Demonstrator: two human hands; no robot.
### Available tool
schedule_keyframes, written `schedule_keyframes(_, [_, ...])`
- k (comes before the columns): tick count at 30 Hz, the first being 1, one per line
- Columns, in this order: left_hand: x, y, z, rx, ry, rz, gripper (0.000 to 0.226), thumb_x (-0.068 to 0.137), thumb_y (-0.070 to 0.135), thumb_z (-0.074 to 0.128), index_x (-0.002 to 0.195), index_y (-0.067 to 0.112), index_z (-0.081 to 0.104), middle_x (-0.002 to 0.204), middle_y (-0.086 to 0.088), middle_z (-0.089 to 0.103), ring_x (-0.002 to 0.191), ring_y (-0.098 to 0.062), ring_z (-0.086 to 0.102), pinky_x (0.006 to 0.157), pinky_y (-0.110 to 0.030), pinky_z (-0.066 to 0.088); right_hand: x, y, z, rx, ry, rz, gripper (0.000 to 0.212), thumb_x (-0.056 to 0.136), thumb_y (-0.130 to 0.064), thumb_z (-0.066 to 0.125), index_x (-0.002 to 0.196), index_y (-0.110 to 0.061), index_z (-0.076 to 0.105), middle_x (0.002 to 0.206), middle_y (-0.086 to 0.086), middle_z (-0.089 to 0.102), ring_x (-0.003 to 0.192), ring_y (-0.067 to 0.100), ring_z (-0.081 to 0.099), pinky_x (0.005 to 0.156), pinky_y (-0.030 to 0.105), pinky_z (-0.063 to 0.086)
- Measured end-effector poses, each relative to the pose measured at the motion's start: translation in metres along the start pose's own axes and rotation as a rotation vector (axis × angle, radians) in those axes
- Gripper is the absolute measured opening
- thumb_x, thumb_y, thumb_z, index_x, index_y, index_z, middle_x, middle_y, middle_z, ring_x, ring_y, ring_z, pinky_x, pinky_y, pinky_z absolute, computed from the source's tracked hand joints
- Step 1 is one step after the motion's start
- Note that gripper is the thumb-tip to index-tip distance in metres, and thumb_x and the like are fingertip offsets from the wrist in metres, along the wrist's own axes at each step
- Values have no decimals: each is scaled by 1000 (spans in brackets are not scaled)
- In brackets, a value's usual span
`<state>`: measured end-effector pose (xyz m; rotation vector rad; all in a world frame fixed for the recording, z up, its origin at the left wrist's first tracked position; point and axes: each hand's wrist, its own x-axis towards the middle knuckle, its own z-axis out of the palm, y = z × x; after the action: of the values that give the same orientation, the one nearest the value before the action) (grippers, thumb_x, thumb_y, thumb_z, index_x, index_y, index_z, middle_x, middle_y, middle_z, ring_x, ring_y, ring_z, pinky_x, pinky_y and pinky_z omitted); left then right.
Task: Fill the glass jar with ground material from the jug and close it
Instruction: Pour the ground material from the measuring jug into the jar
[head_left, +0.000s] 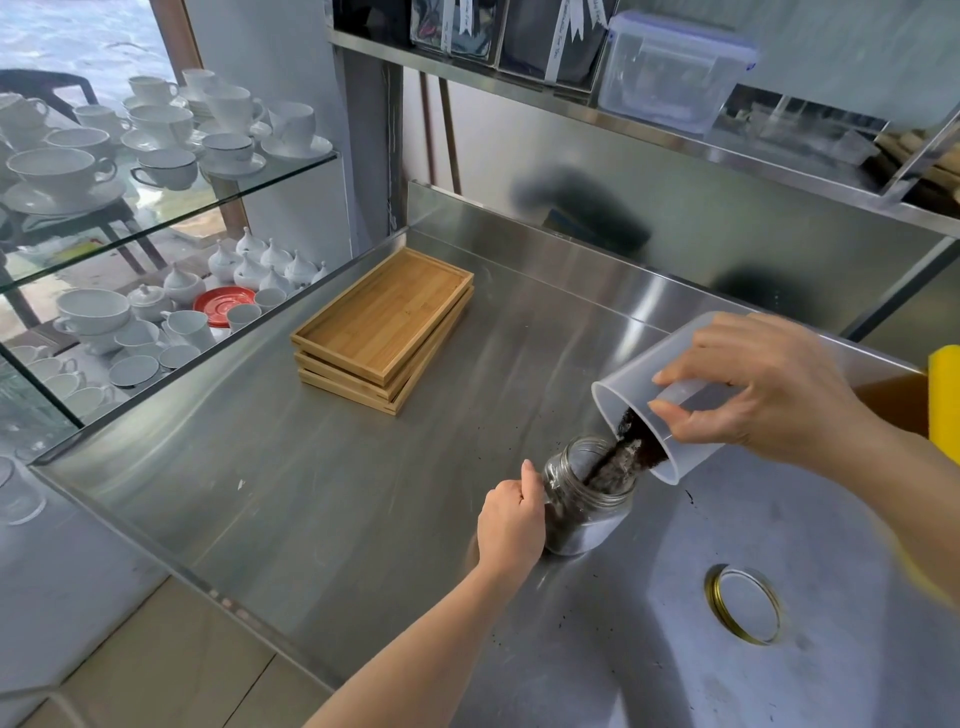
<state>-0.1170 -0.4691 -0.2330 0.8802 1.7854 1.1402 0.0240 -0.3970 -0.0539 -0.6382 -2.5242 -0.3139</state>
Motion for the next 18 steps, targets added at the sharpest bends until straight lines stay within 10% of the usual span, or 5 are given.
schedule_keyframes(18, [-1,2,-1,10,-5,11,55,98,31,33,49,15,14,47,1,22,48,-18,22,51,-35,19,6,-4,-9,13,28,11,27,73,-34,60,62,-11,69,51,3,49,65,5,22,52,25,23])
